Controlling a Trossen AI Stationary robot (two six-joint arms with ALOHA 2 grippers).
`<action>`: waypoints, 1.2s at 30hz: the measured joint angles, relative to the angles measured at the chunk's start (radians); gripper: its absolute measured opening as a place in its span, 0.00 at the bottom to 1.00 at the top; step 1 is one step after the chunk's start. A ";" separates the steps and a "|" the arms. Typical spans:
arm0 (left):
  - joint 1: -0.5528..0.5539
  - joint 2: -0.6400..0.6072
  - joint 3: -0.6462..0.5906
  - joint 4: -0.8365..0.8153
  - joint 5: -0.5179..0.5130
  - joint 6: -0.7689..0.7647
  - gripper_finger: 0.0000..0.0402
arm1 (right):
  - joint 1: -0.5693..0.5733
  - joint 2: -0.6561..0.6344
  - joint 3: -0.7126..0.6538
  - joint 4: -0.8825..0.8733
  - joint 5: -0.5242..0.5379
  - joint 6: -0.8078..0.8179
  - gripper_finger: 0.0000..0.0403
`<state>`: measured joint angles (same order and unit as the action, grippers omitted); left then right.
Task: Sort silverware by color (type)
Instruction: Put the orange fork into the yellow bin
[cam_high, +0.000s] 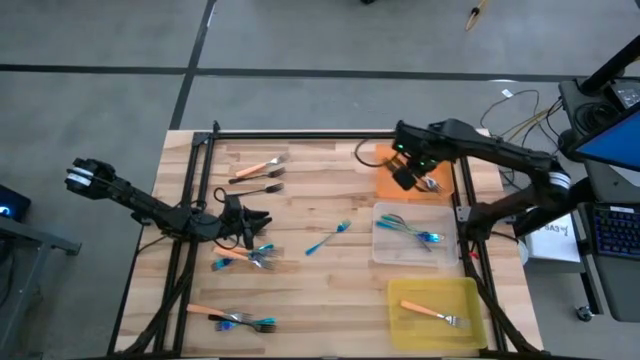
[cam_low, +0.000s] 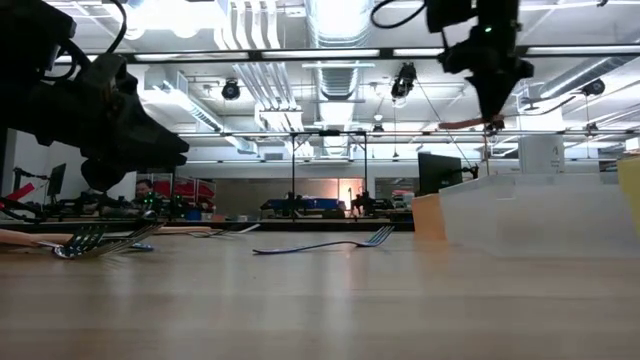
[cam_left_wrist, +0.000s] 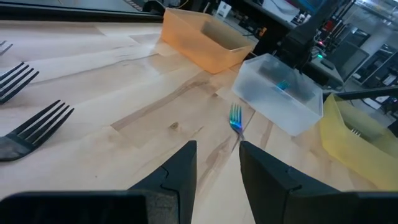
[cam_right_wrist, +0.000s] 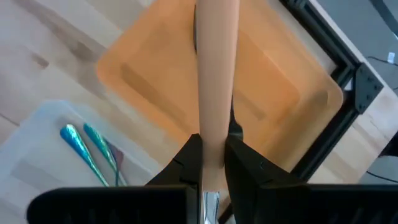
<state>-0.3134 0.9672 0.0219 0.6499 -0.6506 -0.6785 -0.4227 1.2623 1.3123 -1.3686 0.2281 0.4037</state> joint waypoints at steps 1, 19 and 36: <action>0.000 0.000 0.000 0.000 -0.012 0.000 0.26 | 0.006 -0.021 -0.018 0.007 0.000 0.004 0.08; 0.001 0.000 0.000 0.001 -0.049 0.000 0.26 | 0.498 -0.089 -0.133 0.067 -0.180 0.426 0.08; 0.002 0.000 0.000 0.005 -0.163 0.019 0.26 | 1.184 -0.063 -0.136 0.243 -0.221 1.022 0.08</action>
<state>-0.3115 0.9668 0.0219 0.6545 -0.8135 -0.6592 0.7611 1.1998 1.1764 -1.1257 0.0075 1.4255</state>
